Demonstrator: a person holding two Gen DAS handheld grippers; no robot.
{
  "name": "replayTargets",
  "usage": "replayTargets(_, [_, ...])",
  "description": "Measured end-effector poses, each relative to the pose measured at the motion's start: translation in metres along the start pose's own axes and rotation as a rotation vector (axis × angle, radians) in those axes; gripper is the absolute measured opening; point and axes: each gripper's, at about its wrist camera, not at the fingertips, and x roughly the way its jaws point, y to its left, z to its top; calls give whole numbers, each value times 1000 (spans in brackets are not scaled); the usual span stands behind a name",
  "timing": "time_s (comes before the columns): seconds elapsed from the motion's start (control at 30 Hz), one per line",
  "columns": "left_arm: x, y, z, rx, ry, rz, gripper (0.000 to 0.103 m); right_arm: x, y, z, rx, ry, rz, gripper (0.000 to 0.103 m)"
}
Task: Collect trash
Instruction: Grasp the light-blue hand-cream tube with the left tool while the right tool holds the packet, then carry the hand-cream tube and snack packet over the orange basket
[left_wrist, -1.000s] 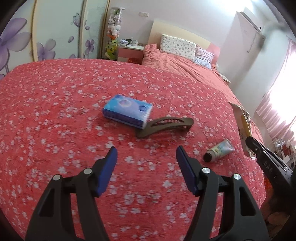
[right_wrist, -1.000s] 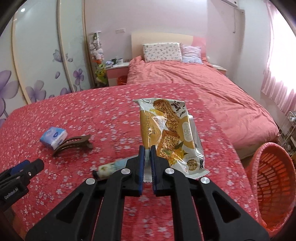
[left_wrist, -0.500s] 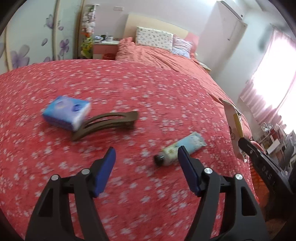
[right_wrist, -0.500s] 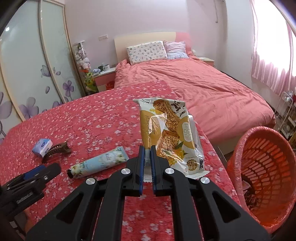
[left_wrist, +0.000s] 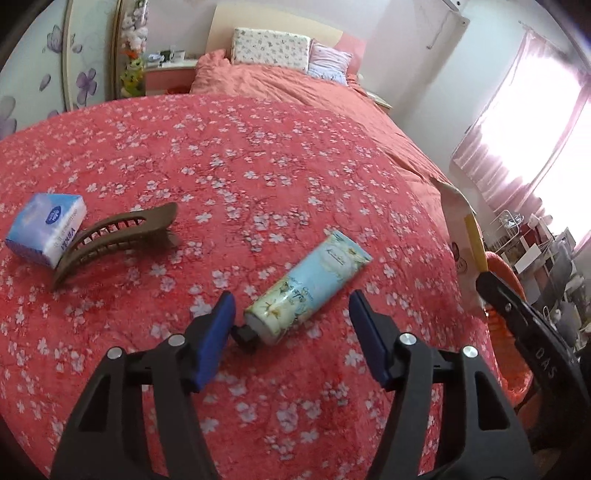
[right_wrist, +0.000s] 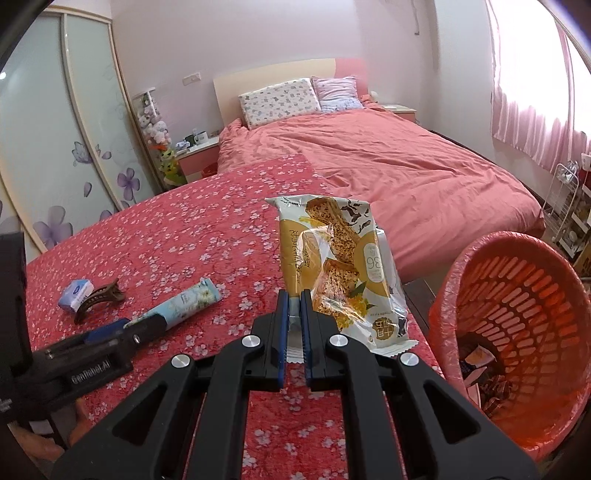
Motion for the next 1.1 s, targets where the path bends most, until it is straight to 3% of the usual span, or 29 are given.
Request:
replayTargets(0.13, [-2, -9, -6, 7, 29, -71, 55, -3, -3, -2, 3, -4, 5, 7])
replayTargets(0.33, [7, -18, -2, 35, 4, 35, 55, -6, -10, -2, 14, -5, 9, 7])
replayTargets(0.57, [18, -30, 1, 93, -22, 125, 40, -6, -16, -4, 23, -1, 18, 7])
replayTargets(0.8, [25, -48, -1, 150, -36, 215, 37, -9, -20, -6, 30, -1, 25, 7])
replayTargets(0.87, [25, -46, -1, 138, -37, 209, 29, -11, -21, -6, 31, -2, 28, 7])
replayTargets(1.1, [21, -36, 1, 104, -48, 157, 28, -22, -25, -7, 44, -25, 43, 7])
